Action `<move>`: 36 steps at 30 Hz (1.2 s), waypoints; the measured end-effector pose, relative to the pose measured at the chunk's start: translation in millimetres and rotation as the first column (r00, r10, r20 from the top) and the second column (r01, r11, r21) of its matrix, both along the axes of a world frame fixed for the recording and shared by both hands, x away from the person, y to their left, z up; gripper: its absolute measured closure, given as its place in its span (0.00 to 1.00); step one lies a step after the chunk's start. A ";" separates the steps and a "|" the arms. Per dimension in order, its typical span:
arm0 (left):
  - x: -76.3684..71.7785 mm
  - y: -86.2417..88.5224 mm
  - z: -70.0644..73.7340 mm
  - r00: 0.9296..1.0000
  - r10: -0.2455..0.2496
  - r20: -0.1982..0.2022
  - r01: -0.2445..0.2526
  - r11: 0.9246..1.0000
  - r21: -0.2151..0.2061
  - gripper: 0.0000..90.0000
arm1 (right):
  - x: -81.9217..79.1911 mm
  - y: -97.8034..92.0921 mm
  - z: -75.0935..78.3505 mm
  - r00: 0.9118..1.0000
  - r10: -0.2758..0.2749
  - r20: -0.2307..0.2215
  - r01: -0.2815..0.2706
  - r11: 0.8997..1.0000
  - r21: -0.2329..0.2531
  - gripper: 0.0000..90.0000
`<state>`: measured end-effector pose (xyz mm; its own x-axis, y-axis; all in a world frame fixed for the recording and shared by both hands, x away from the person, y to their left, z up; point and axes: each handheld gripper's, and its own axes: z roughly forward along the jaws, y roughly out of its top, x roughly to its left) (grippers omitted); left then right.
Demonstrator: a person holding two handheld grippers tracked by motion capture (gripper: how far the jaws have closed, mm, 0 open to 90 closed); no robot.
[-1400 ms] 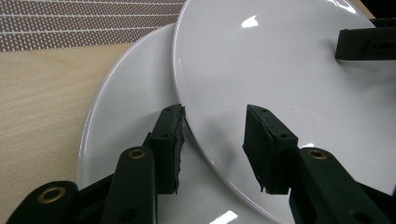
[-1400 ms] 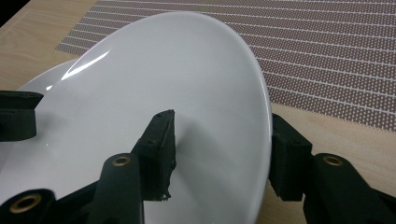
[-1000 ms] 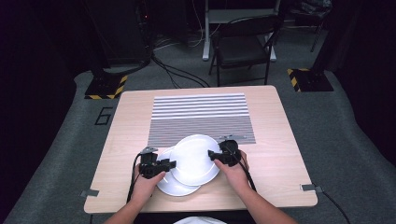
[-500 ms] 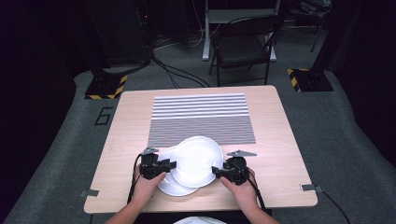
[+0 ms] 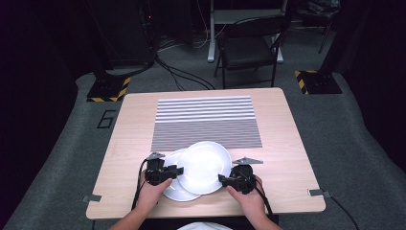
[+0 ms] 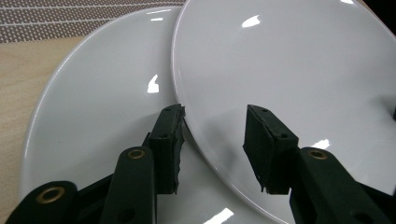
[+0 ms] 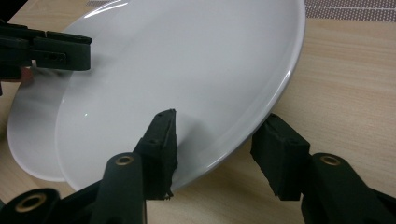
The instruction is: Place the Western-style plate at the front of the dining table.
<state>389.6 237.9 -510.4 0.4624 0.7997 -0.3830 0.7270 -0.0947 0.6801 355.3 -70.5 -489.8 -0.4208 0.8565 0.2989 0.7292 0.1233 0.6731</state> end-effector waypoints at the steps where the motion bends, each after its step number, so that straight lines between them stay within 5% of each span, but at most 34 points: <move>1: -0.9 -0.4 0.2 1.000 -0.001 0.005 0.001 1.000 0.003 0.63 | -0.8 -1.9 -2.3 1.000 -0.007 -0.004 0.008 1.000 0.016 0.55; 16: -14.1 -5.5 1.9 0.999 -0.029 -0.015 0.028 0.999 -0.041 0.60 | -4.0 -5.7 -12.5 0.998 -0.047 -0.033 0.050 0.995 0.083 0.54; 36: -15.4 -7.8 1.4 1.000 -0.001 0.009 0.001 1.000 -0.024 0.61 | -4.2 3.0 -12.9 0.998 -0.065 0.001 0.065 0.996 0.062 0.52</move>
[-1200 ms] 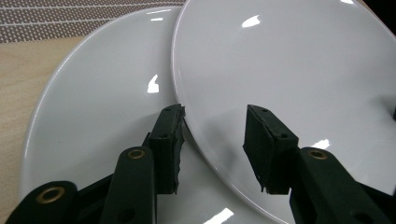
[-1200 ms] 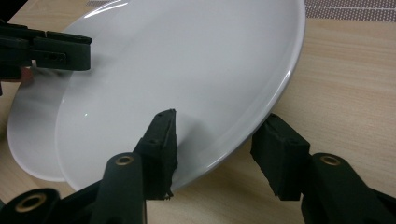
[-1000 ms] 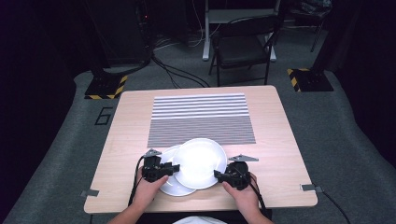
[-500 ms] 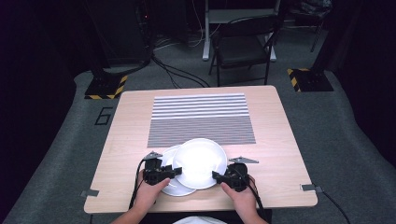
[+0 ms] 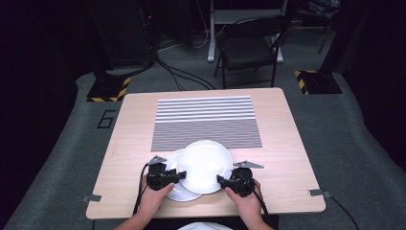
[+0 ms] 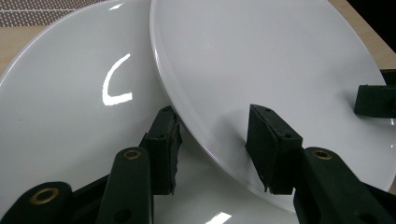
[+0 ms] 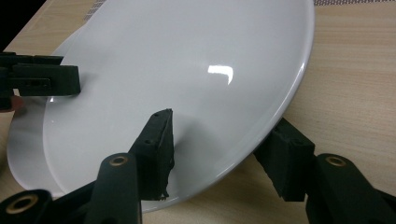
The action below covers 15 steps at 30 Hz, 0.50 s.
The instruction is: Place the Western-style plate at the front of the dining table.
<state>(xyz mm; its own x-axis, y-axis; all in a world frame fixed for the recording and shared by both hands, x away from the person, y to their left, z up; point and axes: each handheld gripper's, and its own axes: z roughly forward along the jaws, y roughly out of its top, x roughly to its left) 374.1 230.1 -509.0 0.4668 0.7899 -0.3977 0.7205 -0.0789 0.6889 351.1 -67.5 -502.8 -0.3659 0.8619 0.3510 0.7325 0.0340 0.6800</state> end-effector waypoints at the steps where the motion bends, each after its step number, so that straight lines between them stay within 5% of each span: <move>1: -0.3 -0.3 0.2 1.000 0.002 0.005 -0.002 1.000 0.003 0.61 | 0.1 0.1 0.2 1.000 0.001 0.001 -0.001 1.000 -0.002 0.52; 8: -0.2 0.9 4.6 1.000 0.004 0.030 -0.005 1.000 0.026 0.62 | 1.7 1.7 2.0 1.000 0.003 0.005 -0.003 1.000 -0.010 0.53; 15: 0.9 1.6 5.9 1.000 0.004 0.024 -0.004 1.000 0.006 0.63 | 4.7 1.4 4.0 1.000 -0.005 -0.001 0.005 1.000 -0.004 0.53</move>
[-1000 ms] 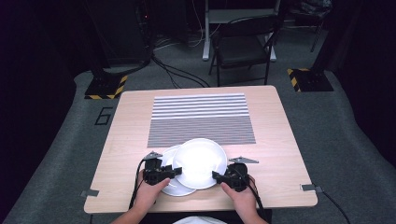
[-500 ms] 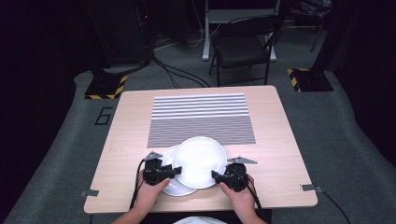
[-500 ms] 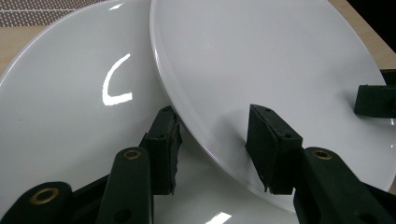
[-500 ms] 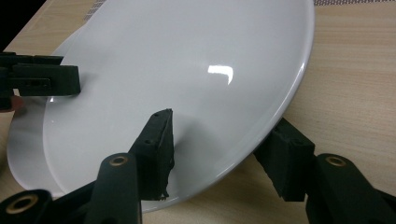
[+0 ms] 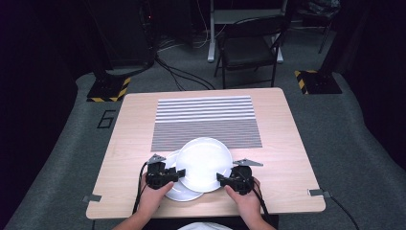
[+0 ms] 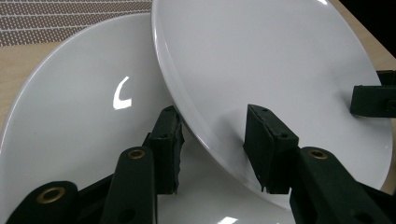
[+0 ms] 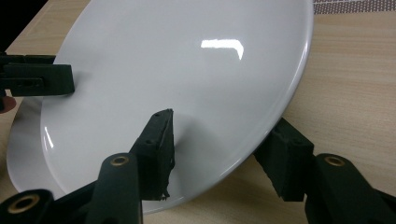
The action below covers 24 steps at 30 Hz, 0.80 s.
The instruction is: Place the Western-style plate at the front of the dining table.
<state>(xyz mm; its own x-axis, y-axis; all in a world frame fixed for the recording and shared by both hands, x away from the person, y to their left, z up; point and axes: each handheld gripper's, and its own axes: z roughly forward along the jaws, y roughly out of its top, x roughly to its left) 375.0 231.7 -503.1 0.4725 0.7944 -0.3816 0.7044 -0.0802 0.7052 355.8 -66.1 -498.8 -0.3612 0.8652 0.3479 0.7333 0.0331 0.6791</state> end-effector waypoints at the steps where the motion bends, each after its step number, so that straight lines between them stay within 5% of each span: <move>1: 0.3 0.5 1.3 1.000 -0.003 0.008 0.003 1.000 0.000 0.64 | 0.6 -0.5 0.0 1.000 0.002 0.004 -0.002 1.000 0.001 0.53; 24: 4.7 6.9 12.9 0.999 0.038 0.037 -0.036 0.998 -0.047 0.64 | 12.1 5.2 13.1 0.999 0.000 0.044 -0.001 1.000 0.012 0.53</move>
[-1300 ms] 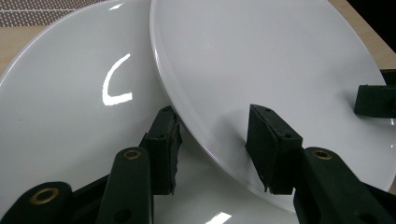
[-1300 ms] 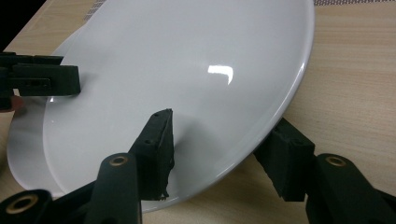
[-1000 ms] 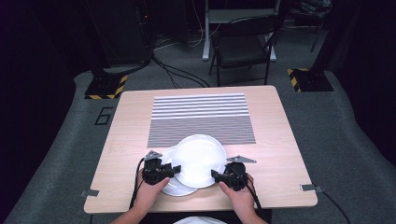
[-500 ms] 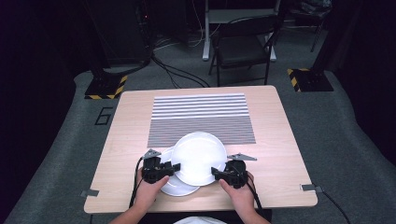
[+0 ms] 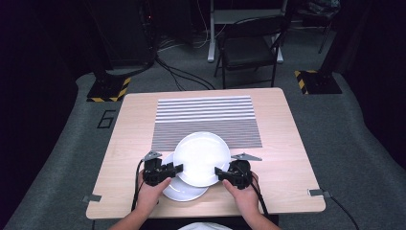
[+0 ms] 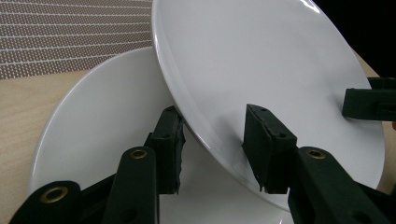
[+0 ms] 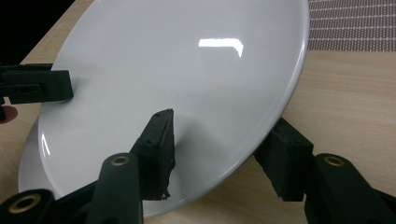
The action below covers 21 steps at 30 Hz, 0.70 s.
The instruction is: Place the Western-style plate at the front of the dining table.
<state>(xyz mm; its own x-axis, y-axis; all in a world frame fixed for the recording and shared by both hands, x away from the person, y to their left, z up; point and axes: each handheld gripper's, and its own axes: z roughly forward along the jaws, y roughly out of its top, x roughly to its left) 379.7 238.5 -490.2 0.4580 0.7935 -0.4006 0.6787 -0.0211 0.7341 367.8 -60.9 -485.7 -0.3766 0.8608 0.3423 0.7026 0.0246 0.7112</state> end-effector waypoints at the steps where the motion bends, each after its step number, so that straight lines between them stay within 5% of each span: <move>1: 0.3 0.2 0.6 1.000 0.003 0.002 -0.003 1.000 -0.002 0.64 | 0.8 0.2 1.2 1.000 0.001 0.001 -0.001 1.000 0.002 0.54; 21: 6.8 3.2 7.7 0.999 0.040 0.025 -0.040 0.999 -0.025 0.65 | 19.5 1.2 9.1 1.000 -0.012 0.015 0.012 0.999 0.038 0.58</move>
<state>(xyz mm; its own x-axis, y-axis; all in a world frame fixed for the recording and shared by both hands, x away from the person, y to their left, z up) 386.5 241.7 -482.5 0.4367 0.8014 -0.4088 0.6595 0.0239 0.7513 387.3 -59.8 -476.7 -0.3718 0.8517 0.3694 0.6920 -0.0110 0.7218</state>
